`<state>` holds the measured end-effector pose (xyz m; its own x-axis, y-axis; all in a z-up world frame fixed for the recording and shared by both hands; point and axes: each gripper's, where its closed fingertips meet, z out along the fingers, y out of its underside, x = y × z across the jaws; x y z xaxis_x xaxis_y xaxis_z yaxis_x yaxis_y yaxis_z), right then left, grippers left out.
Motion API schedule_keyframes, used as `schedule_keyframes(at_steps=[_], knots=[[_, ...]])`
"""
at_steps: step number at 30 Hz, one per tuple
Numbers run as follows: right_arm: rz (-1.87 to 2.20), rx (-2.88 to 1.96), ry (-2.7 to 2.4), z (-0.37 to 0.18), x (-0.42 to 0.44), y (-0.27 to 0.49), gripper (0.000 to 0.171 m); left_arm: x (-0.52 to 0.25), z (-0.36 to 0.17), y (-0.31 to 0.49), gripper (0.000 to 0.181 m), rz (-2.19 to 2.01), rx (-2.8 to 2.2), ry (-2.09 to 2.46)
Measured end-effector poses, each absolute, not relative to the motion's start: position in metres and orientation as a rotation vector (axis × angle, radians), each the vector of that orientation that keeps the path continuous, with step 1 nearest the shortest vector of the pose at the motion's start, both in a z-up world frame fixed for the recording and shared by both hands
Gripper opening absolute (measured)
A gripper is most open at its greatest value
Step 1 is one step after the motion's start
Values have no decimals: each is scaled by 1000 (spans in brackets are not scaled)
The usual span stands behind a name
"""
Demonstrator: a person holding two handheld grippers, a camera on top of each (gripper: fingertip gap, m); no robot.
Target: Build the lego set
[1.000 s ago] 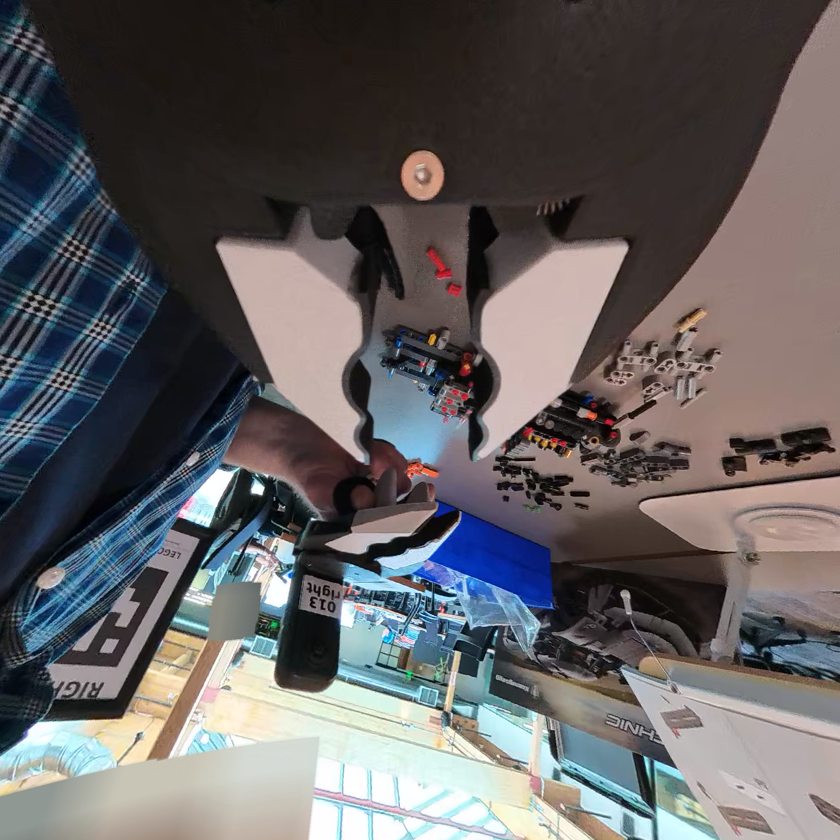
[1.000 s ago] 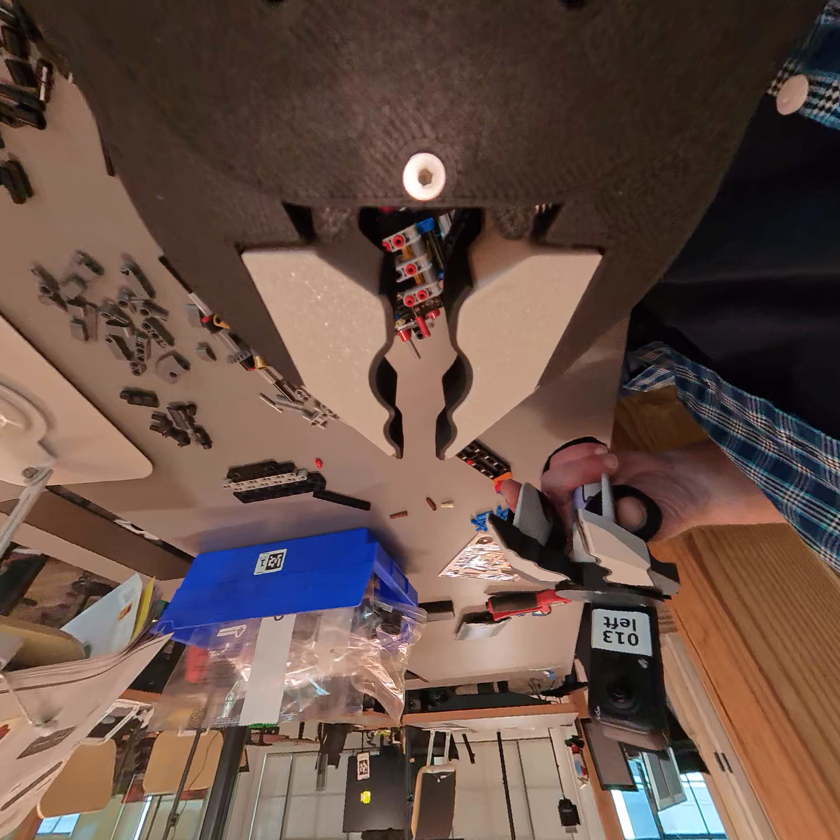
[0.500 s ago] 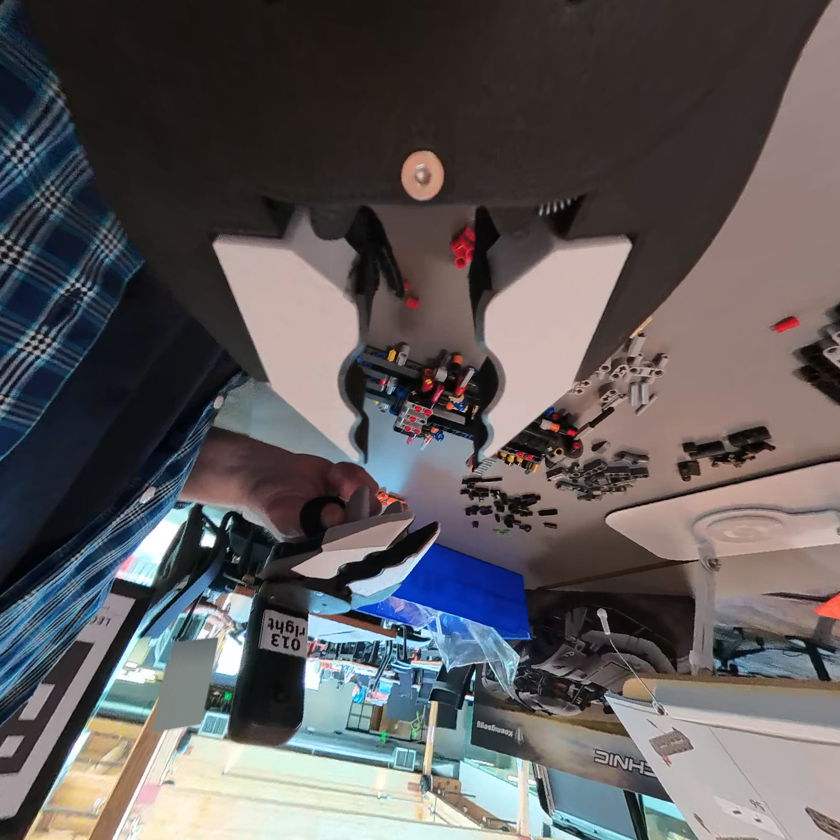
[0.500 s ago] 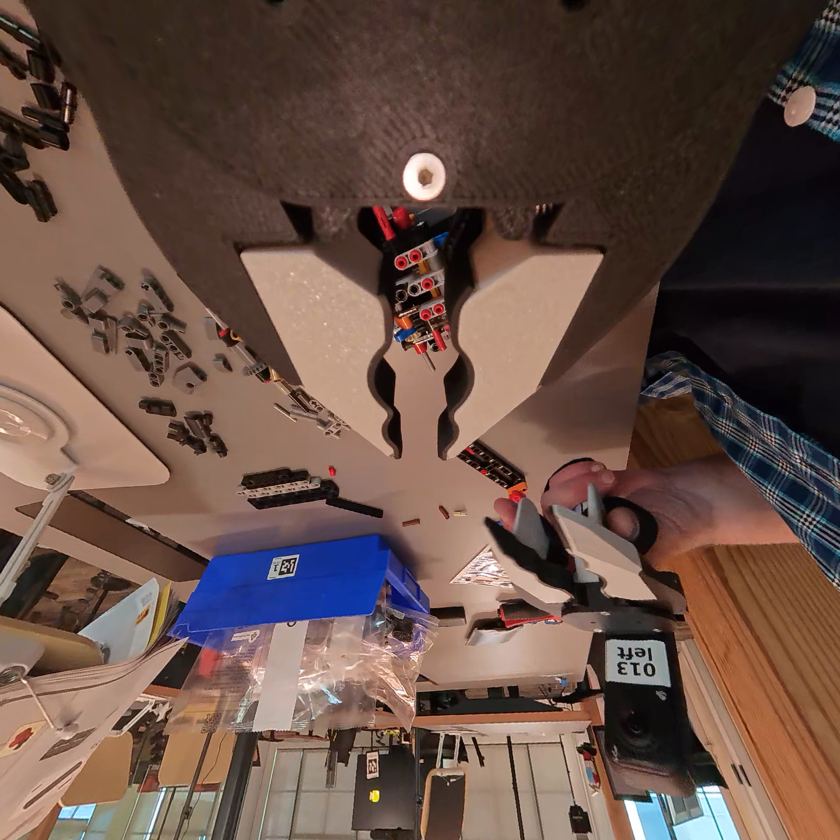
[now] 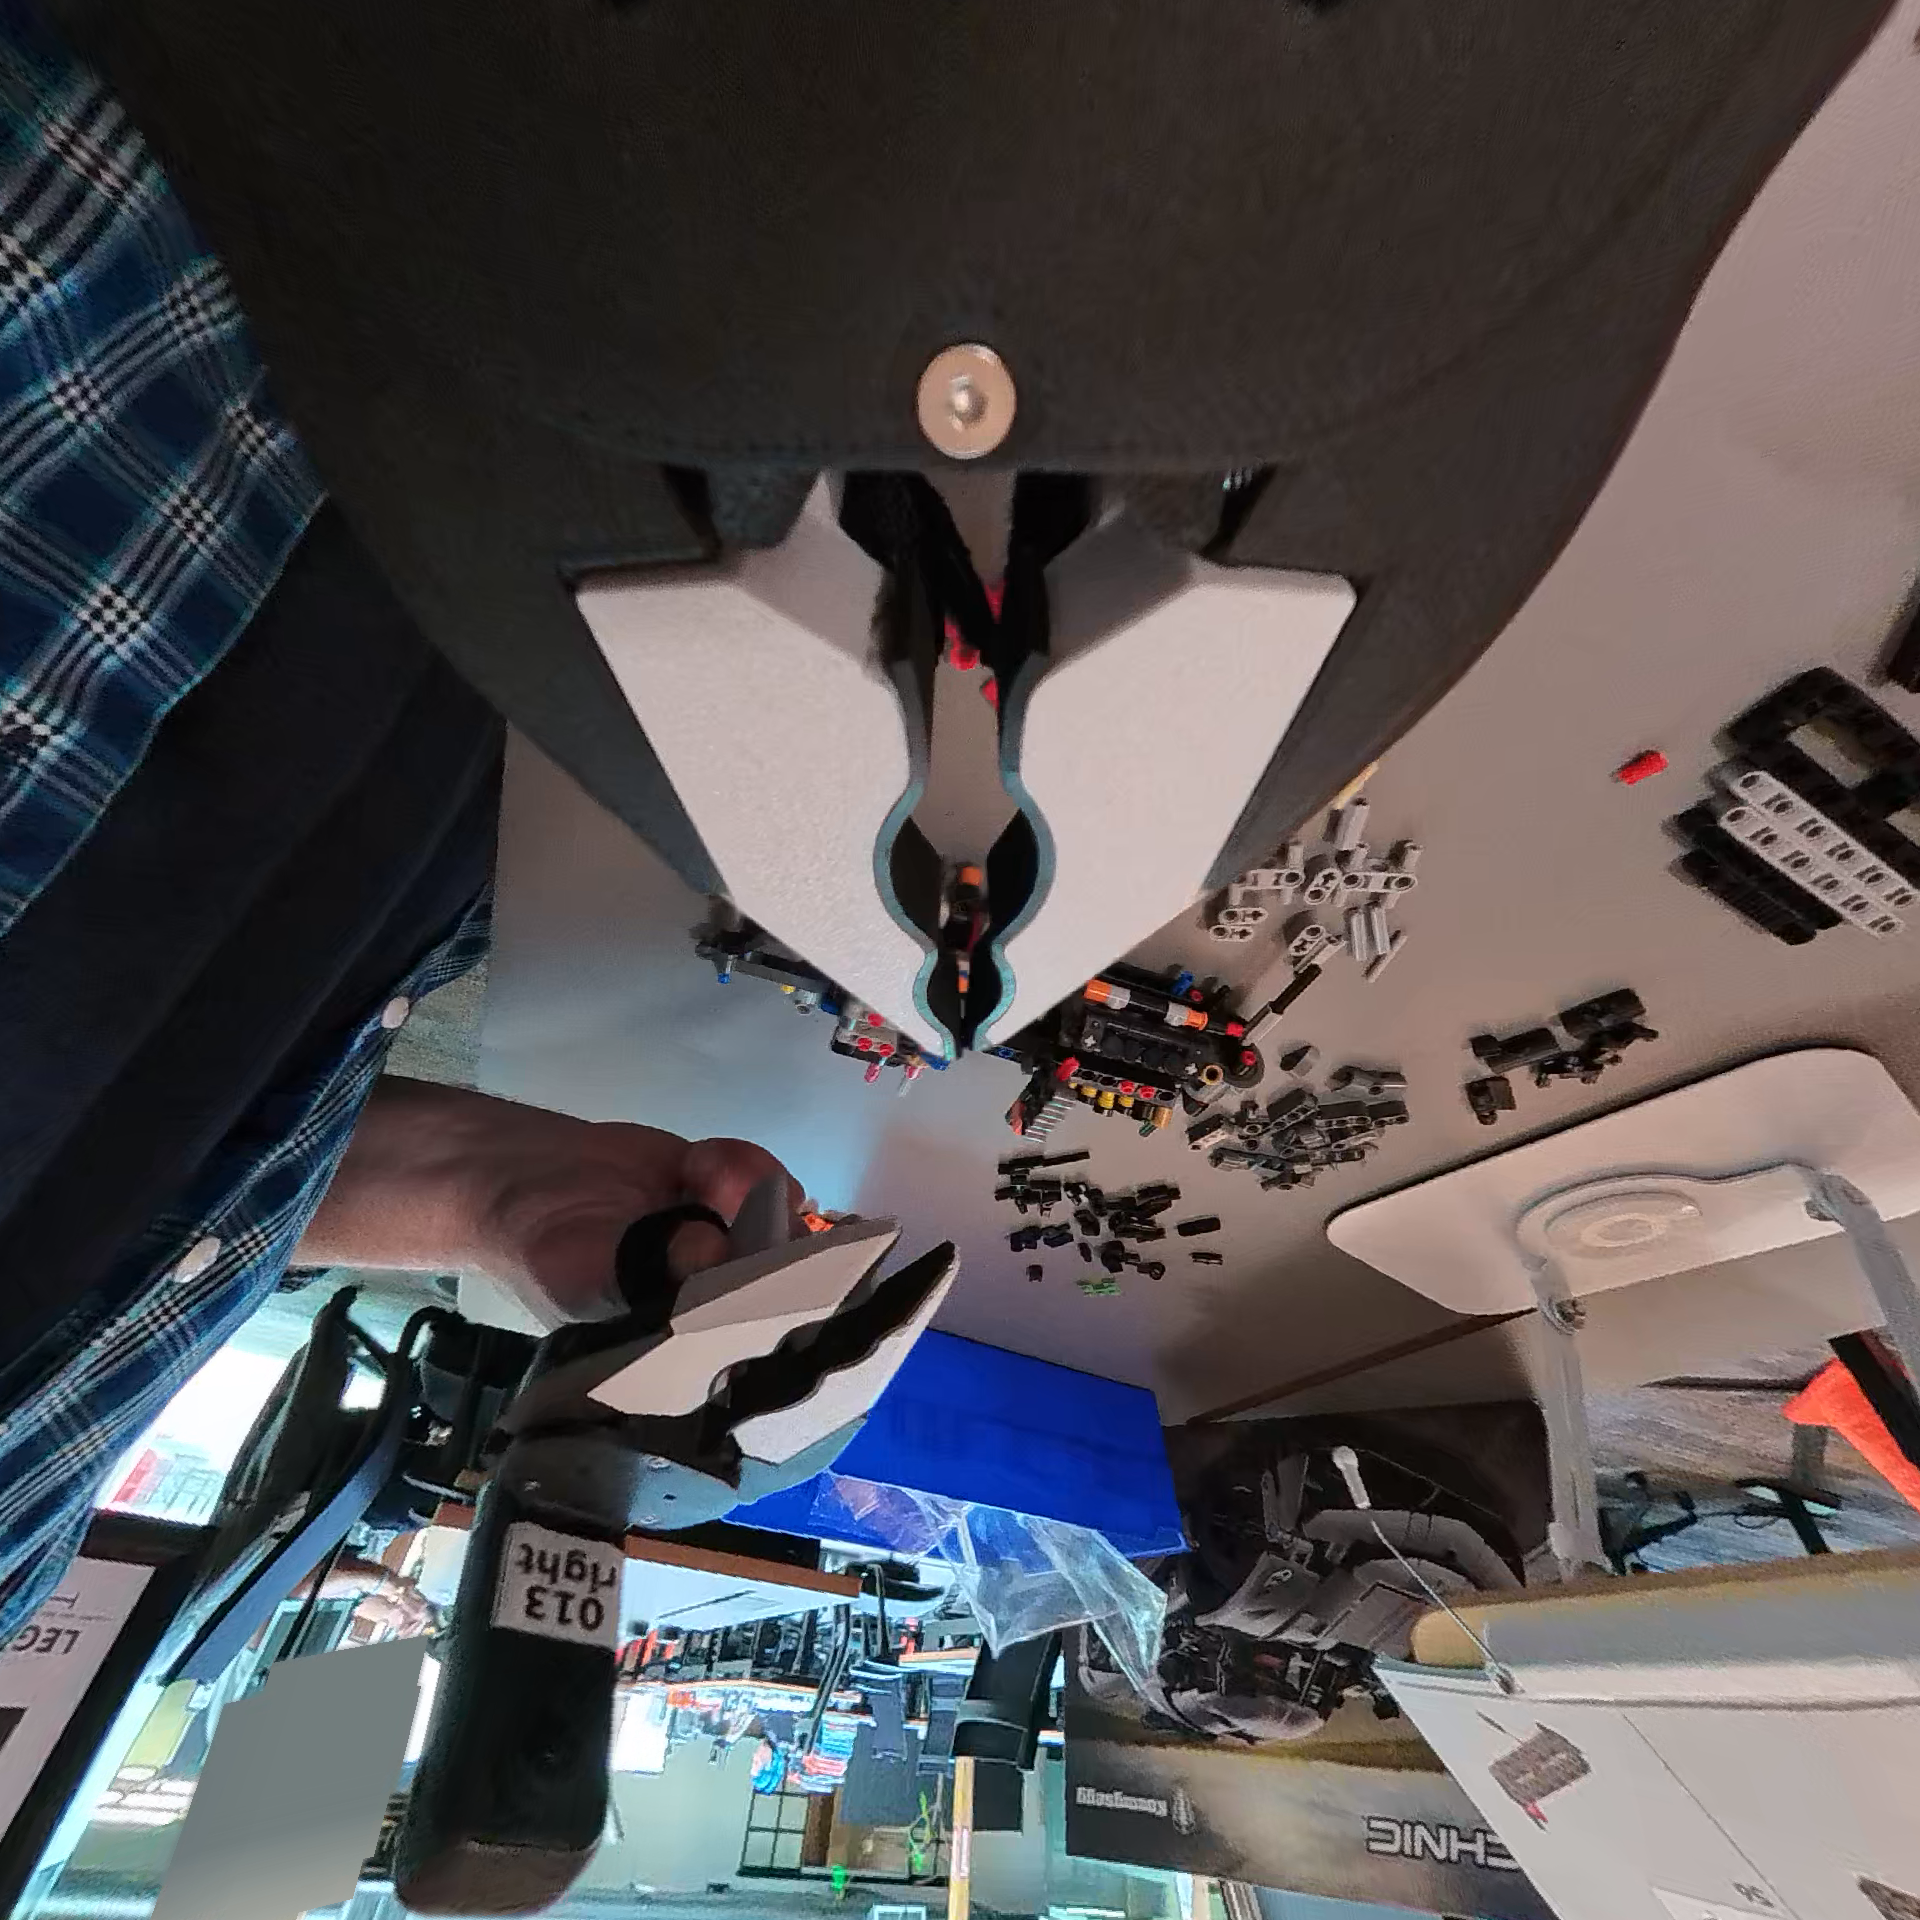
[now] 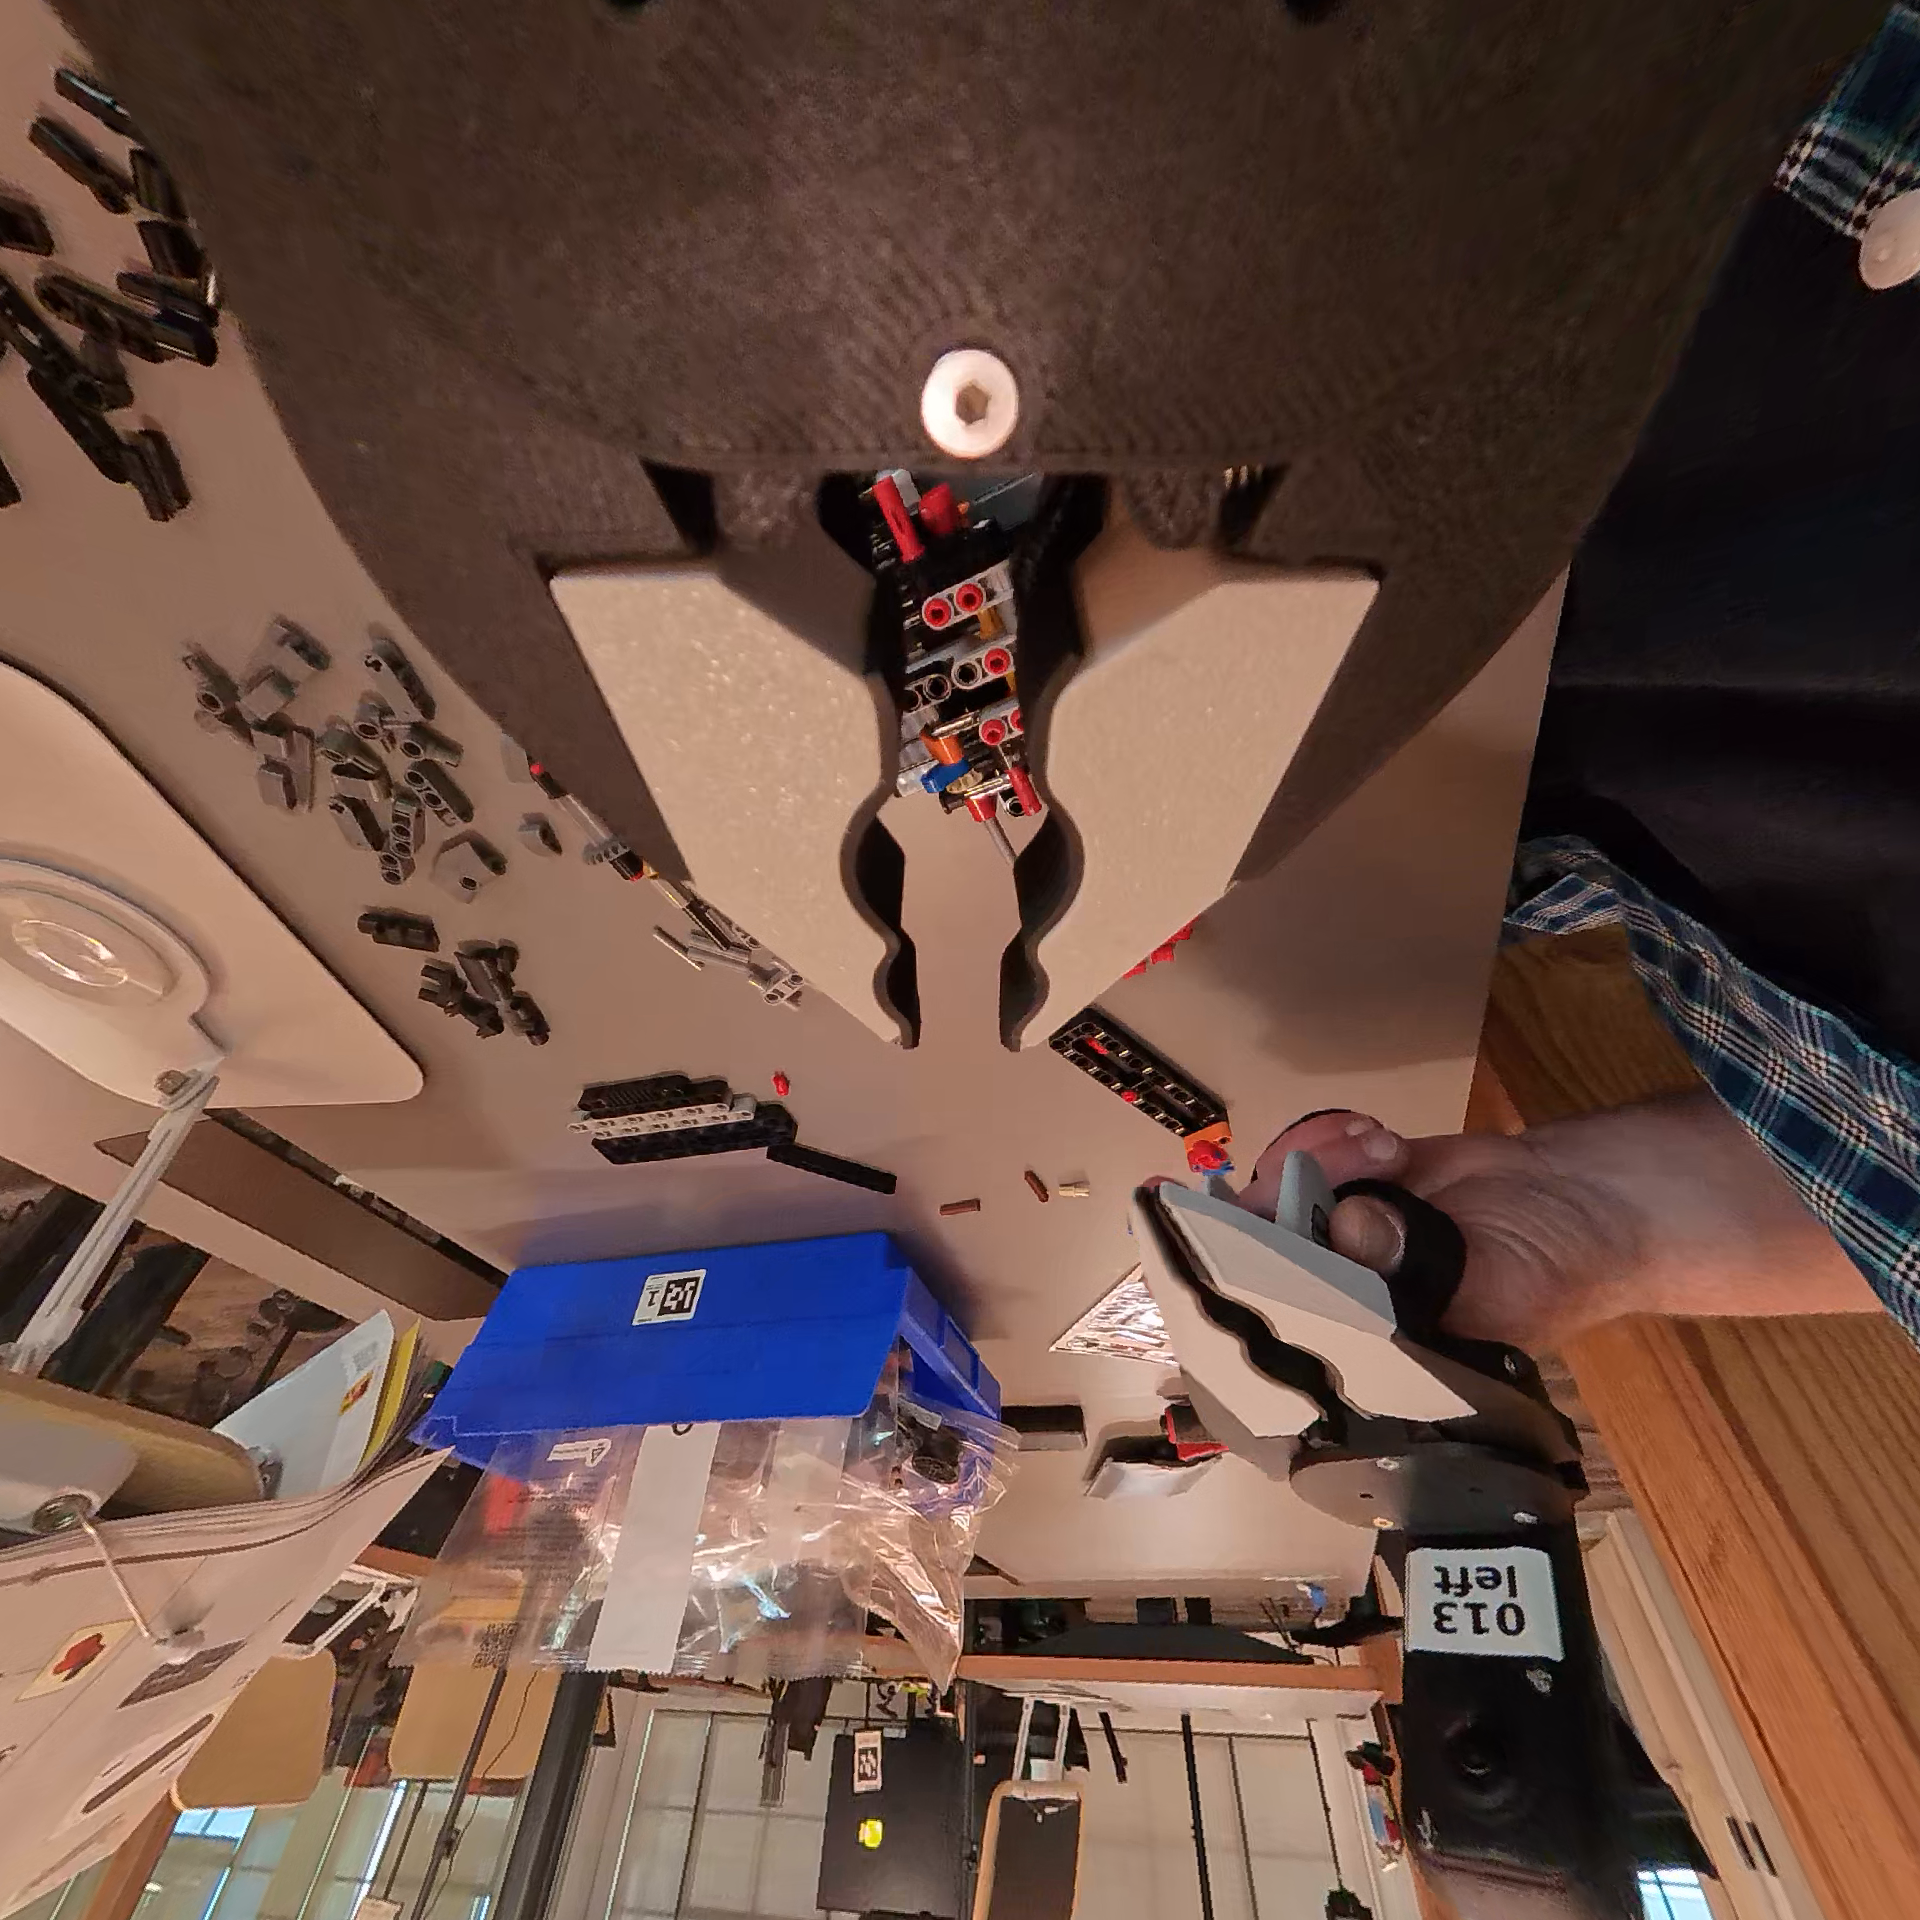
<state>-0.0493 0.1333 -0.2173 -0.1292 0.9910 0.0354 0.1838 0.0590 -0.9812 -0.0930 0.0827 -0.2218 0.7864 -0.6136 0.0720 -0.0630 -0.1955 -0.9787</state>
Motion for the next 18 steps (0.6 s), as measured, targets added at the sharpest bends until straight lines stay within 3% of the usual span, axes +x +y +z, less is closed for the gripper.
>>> schedule_keyframes(at_steps=[8,15,18], knots=[[1138,-1235,-1471,-214,-49,133,14,-139,-218,75,30,-317,-1805,500],[1127,-1233,-1479,-215,-50,131,14,-185,-262,47,58,-92,-2046,488],[1122,-1238,-1485,-217,-51,130,14,-193,-275,37,62,-84,-2105,476]])
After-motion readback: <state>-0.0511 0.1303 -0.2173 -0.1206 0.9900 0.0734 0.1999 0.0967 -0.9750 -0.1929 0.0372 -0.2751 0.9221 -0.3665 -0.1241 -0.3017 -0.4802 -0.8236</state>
